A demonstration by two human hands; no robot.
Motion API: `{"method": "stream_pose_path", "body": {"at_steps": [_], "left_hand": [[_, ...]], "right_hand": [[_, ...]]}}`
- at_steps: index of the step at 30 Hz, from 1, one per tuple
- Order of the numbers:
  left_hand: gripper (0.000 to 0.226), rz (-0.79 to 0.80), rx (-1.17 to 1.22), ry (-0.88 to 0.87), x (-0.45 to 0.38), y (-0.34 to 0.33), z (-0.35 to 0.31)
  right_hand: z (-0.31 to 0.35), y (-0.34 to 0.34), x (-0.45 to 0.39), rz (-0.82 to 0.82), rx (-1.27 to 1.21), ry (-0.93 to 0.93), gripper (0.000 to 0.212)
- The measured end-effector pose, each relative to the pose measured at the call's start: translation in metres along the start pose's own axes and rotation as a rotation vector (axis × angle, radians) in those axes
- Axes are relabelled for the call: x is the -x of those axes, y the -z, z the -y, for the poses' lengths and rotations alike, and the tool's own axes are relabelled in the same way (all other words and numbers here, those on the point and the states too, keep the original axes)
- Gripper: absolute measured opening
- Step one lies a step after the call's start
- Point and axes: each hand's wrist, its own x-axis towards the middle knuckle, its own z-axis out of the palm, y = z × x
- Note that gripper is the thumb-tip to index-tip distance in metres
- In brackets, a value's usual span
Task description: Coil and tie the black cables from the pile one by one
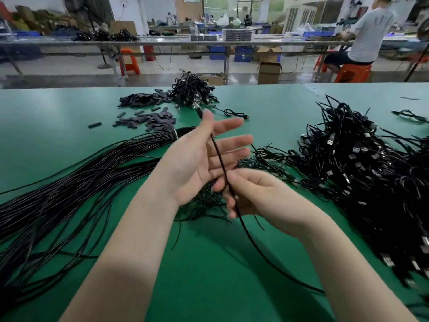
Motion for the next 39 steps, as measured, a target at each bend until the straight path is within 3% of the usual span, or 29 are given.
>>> {"method": "stream_pose_path", "body": {"at_steps": [3,5,8,11,13,16,19,21,23,26,28,29,32,35,37,39], "left_hand": [[0.053,0.067,0.071,0.06,0.006,0.002,-0.008],[0.057,0.175,-0.009,0.134,0.011,0.003,-0.009],[0.058,0.374,-0.331,0.246,0.015,0.002,-0.005],[0.059,0.382,-0.582,0.335,0.012,-0.002,0.005],[0.055,0.215,-0.474,0.268,0.006,-0.005,0.008],[0.053,0.035,-0.035,0.096,0.002,-0.007,0.0],[0.058,0.087,0.278,0.023,0.005,-0.005,-0.013],[0.059,0.153,0.26,0.048,0.012,-0.007,-0.019],[0.058,0.229,0.09,0.09,0.018,-0.005,-0.02],[0.058,0.315,-0.344,0.14,0.02,0.001,-0.014],[0.06,0.287,-0.528,0.202,0.016,-0.002,-0.006],[0.059,0.241,-0.535,0.218,0.013,-0.004,-0.002],[0.052,0.024,-0.273,0.107,0.005,-0.011,0.001],[0.054,-0.004,0.156,-0.017,0.005,-0.01,-0.01],[0.057,0.049,0.255,-0.067,0.011,-0.008,-0.017],[0.056,0.128,0.164,-0.059,0.018,-0.004,-0.022]], "right_hand": [[-0.017,0.003,0.0,0.143,0.06,-0.206,0.038],[-0.018,0.011,0.002,0.045,0.131,-0.239,0.043],[0.001,0.028,0.009,-0.209,0.152,-0.196,0.046],[0.028,0.033,0.02,-0.267,0.079,-0.093,0.038],[0.041,0.029,0.027,-0.228,0.041,0.019,0.034],[0.044,0.015,0.028,-0.06,0.001,0.136,0.025],[0.021,0.003,0.016,0.204,0.02,-0.014,0.024],[0.0,0.003,0.009,0.238,0.107,-0.182,0.029],[-0.01,0.013,0.006,0.047,0.226,-0.262,0.039],[-0.002,0.034,0.011,-0.329,0.214,-0.18,0.047],[0.013,0.041,0.014,-0.415,0.032,-0.05,0.042],[0.022,0.039,0.016,-0.381,-0.026,0.026,0.038],[0.037,0.018,0.02,-0.091,-0.072,0.177,0.028],[0.023,0.003,0.014,0.183,-0.087,0.088,0.027],[0.004,0.001,0.009,0.194,0.002,-0.091,0.029],[-0.01,0.008,0.005,0.048,0.138,-0.217,0.038]]}}
